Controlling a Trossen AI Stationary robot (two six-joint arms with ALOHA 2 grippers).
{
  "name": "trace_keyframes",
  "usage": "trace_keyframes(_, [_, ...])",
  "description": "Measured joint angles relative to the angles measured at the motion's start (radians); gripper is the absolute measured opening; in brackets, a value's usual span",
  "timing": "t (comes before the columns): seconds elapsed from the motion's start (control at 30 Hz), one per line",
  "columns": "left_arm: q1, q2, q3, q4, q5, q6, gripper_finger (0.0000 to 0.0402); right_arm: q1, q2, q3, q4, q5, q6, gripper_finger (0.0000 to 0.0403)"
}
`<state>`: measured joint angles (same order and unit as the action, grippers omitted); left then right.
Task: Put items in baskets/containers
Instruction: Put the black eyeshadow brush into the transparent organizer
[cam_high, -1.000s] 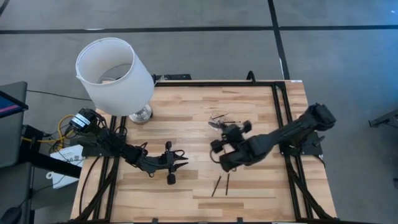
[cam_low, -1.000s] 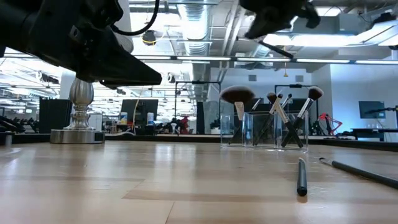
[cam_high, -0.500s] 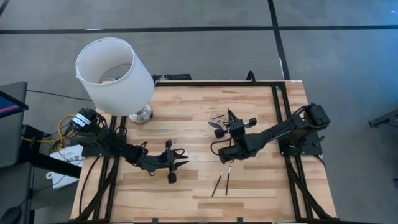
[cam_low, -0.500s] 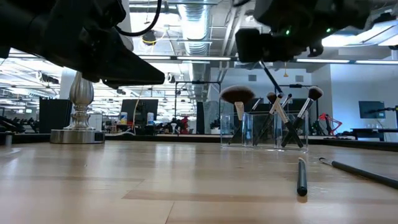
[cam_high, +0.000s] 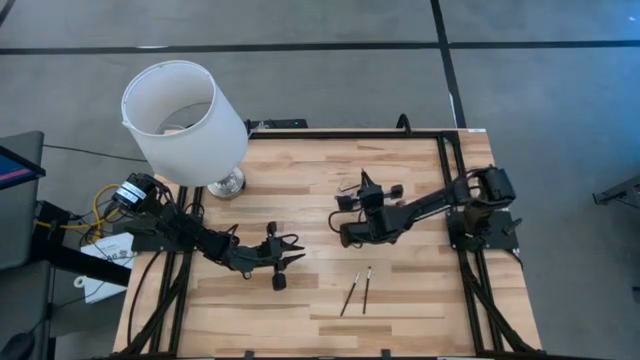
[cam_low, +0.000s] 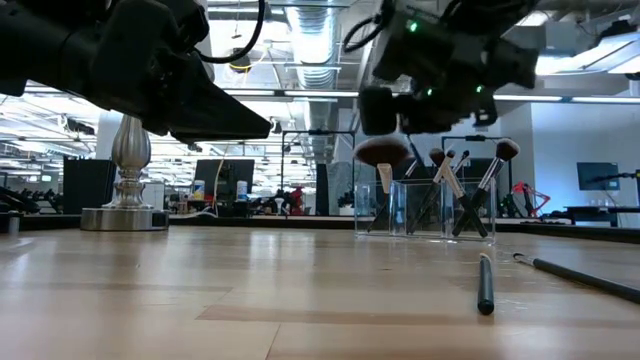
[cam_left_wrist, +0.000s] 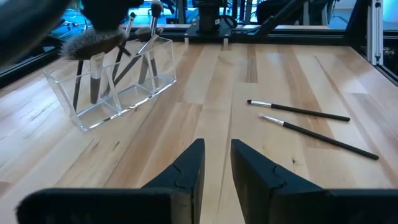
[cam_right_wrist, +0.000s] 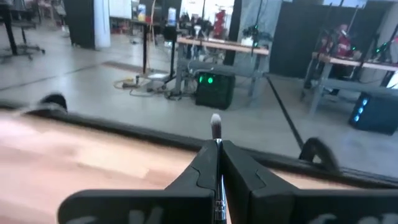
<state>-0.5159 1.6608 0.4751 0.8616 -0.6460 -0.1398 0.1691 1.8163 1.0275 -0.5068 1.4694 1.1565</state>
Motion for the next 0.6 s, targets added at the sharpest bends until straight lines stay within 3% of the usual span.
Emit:
trace_keyframes(0.23, [0.0,0.0,0.0,0.0,0.003,0.0,0.0076,0.006,0.034,-0.001,0.058,-0.007,-0.108,0.0011])
trace_keyframes(0.6, [0.0,0.001,-0.002,0.0,0.003,0.0,0.0076,-0.01,0.037,-0.001,0.071,-0.083,-0.123,0.0058])
